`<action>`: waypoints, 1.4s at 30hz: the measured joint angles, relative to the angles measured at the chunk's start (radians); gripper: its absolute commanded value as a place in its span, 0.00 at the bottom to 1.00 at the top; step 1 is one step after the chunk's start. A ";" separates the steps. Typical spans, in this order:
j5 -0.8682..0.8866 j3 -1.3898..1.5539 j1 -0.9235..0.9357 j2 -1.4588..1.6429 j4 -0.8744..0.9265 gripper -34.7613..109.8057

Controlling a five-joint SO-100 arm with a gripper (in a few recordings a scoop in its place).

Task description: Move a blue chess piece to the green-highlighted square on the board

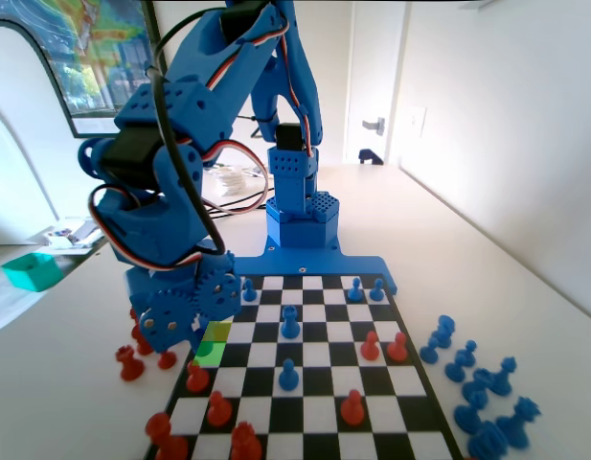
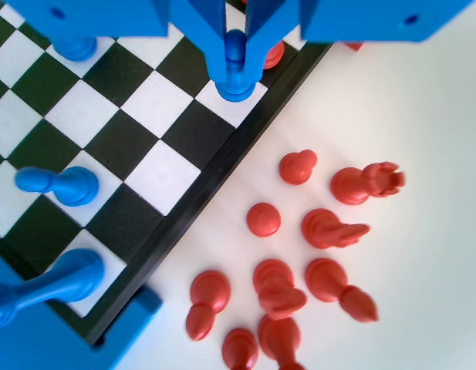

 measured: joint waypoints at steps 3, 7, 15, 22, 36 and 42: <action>0.000 0.011 0.000 0.000 -0.015 0.25; 0.000 0.029 0.002 0.000 -0.035 0.25; -0.008 0.069 0.008 -0.002 -0.083 0.25; -0.008 0.069 0.003 -0.008 -0.084 0.32; -0.071 0.046 0.012 -0.015 -0.003 0.35; -0.078 -0.040 0.012 -0.006 0.135 0.35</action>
